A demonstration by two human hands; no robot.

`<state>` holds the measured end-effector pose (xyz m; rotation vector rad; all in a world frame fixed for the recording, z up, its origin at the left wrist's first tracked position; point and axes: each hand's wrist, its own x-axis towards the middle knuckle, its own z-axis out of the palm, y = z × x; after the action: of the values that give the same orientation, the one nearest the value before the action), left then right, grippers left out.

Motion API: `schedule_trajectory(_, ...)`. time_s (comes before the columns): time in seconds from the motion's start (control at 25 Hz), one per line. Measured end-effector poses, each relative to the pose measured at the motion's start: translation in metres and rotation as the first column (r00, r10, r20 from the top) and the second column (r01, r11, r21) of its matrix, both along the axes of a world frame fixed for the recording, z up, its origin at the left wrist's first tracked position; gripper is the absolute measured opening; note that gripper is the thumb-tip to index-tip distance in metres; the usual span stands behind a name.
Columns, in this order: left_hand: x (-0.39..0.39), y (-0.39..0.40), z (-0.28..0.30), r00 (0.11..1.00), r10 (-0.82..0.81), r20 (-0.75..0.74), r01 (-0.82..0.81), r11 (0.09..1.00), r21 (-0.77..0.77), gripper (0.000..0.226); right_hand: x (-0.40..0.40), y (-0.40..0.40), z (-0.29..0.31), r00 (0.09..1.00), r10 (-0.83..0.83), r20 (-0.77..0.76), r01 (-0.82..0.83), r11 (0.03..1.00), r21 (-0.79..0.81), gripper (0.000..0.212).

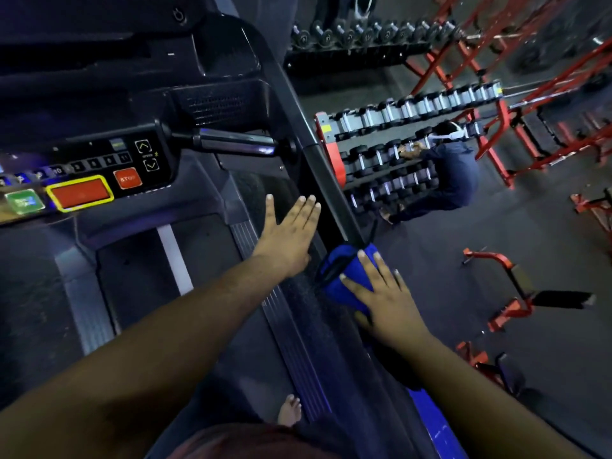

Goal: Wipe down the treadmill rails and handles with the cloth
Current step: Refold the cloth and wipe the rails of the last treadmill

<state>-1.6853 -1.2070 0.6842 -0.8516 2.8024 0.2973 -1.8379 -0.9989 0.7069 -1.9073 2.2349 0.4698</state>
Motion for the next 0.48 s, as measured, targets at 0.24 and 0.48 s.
schedule_trajectory(0.24, 0.007, 0.072, 0.004, 0.978, 0.208, -0.023, -0.208, 0.978, 0.011, 0.089, 0.005, -0.036, -0.005, 1.0, 0.002, 0.02, -0.001, 0.996, -0.089, 0.064)
schedule_trajectory(0.48, 0.002, 0.18, 0.014, 0.948, 0.313, -0.064, -0.303, 0.944, 0.13, 0.088, -0.014, 0.143, -0.012, 0.976, 0.107, 0.189, -0.082, 0.988, -0.131, 0.065)
